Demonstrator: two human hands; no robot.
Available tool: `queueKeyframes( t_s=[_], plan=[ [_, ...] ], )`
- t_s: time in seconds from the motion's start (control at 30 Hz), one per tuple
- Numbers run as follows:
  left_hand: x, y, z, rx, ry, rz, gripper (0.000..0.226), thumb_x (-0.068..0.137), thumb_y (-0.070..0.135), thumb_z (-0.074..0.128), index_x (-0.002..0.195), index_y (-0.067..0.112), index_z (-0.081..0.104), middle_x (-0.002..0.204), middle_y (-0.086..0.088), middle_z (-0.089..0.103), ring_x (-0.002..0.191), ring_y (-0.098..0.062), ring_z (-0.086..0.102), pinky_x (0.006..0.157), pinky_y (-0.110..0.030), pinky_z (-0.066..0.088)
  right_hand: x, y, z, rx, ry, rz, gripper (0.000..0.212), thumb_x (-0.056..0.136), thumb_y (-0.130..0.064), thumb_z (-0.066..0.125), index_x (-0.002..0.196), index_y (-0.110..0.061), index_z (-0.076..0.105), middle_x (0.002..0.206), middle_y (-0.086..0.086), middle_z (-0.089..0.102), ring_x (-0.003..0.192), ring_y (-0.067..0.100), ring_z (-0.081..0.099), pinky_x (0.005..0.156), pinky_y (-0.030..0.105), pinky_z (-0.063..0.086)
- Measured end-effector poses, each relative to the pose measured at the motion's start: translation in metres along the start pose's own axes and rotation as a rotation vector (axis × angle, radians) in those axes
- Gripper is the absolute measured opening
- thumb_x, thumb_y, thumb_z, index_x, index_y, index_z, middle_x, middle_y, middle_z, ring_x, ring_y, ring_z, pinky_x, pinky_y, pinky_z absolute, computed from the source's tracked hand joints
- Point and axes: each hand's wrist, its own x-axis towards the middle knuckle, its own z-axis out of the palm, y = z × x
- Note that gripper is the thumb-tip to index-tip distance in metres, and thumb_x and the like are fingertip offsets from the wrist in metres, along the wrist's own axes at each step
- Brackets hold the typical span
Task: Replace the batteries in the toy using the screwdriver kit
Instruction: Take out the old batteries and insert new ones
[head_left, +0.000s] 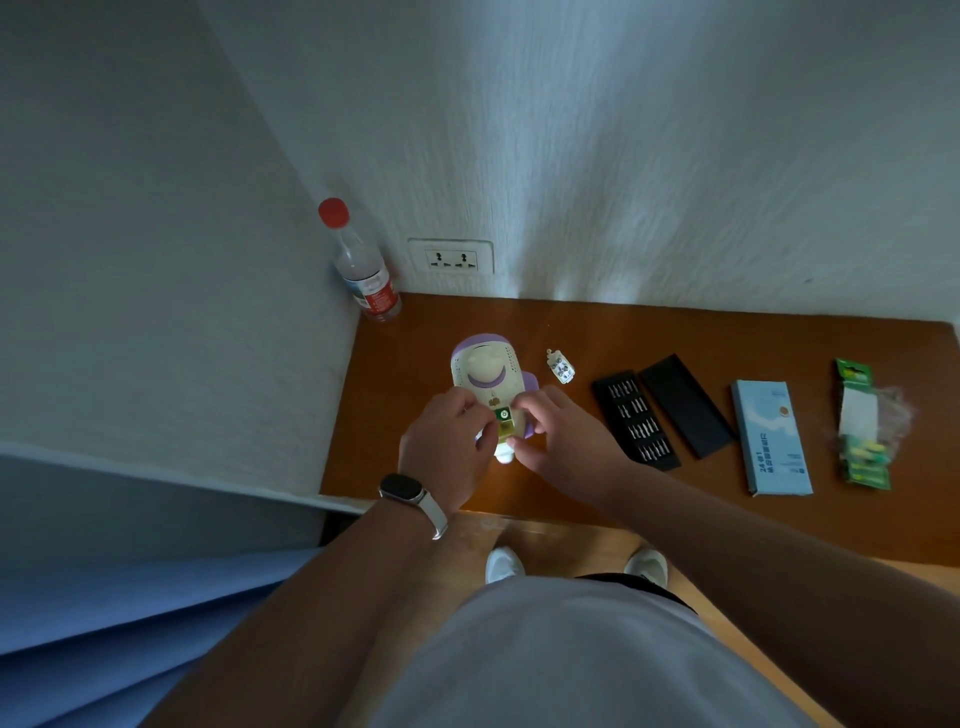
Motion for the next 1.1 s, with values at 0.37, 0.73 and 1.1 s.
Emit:
queueKeyframes(
  t_s=[0.37,0.73,1.1],
  plan=[
    [0.003,-0.002,0.001,0.115,0.024,0.138,0.021,0.077,0.022,0.085,0.089,0.009,0.072,0.091,-0.006,0.069,0.082,-0.023,0.066,0.053,-0.030,0.058,0.000,-0.002,-0.004,-0.027,-0.025,0.012,0.030,0.090,-0.038,0.063,0.115,-0.027,0.050,0.102,-0.017,0.040,0.086,0.001,0.049,0.060,0.008,0.031],
    [0.003,0.004,-0.001,0.049,0.029,0.080,0.017,0.078,0.016,0.084,0.088,0.008,0.071,0.088,-0.007,0.070,0.084,-0.023,0.067,0.055,-0.027,0.057,0.000,-0.001,-0.005,-0.022,-0.030,0.008,0.027,0.090,-0.037,0.065,0.111,-0.028,0.050,0.102,-0.016,0.044,0.087,0.004,0.051,0.061,0.009,0.032],
    [0.001,0.012,-0.008,-0.094,0.079,0.028,0.025,0.079,0.008,0.083,0.100,0.000,0.073,0.094,-0.015,0.074,0.086,-0.030,0.071,0.067,-0.028,0.055,0.001,0.002,-0.005,-0.014,-0.024,0.000,0.025,0.089,-0.038,0.066,0.097,-0.038,0.042,0.100,-0.017,0.047,0.085,0.003,0.053,0.063,0.011,0.037]
  ],
)
